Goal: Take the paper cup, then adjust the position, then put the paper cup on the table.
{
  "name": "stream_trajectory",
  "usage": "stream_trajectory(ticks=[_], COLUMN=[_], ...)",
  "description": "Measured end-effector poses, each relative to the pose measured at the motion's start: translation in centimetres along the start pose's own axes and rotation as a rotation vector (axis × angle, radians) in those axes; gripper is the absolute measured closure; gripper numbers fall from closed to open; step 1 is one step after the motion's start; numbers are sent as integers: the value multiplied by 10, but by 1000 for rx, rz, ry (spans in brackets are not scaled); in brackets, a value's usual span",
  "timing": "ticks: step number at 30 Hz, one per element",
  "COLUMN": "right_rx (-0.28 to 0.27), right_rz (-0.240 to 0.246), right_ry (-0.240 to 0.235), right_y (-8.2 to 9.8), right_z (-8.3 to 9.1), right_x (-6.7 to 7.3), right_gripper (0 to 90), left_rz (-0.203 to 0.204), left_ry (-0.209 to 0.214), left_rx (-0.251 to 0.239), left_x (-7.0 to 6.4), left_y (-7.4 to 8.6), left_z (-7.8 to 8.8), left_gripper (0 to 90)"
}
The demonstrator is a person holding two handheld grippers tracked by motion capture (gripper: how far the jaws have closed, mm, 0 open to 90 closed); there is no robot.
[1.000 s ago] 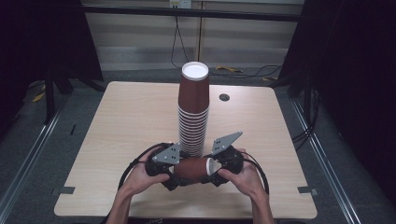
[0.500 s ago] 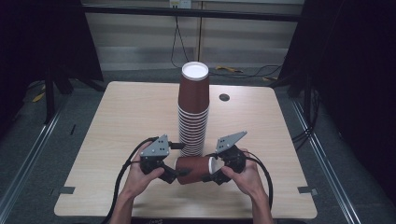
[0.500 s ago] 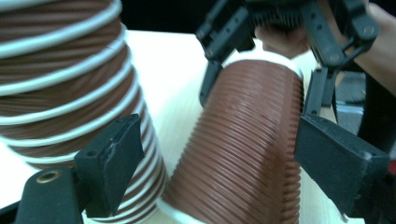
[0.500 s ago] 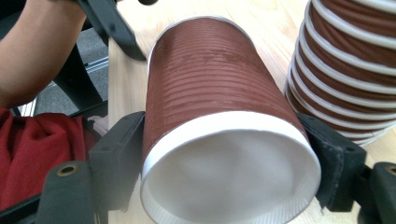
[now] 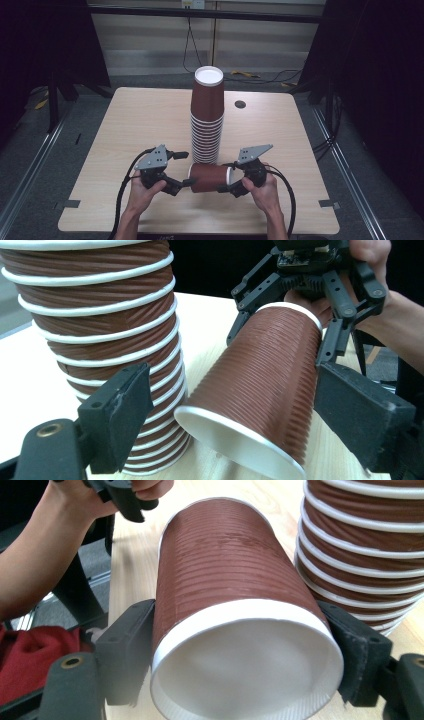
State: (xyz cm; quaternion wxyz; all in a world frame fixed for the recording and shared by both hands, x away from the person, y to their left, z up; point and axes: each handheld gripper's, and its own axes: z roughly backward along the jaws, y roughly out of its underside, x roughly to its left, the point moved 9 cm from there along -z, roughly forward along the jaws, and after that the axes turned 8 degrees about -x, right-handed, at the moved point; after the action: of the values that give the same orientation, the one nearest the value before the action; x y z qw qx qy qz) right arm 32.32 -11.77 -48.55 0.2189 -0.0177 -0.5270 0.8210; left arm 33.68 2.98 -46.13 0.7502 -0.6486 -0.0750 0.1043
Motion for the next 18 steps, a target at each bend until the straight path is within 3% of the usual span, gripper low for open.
stream_trajectory(ticks=[7,10,18], right_rx=[-63,-90,-158], right_rz=[-6,-11,-11], right_ry=[-17,-20,-42], right_y=[7,8,8], right_z=[-3,-1,-1], right_x=[0,0,0], right_gripper=[223,224,224], left_rz=[24,42,42], left_ry=[2,27,12], left_rx=[-44,-68,-72], left_x=[-2,-4,-3], left_y=[1,2,6], left_z=[6,6,7], left_gripper=[155,154,154])
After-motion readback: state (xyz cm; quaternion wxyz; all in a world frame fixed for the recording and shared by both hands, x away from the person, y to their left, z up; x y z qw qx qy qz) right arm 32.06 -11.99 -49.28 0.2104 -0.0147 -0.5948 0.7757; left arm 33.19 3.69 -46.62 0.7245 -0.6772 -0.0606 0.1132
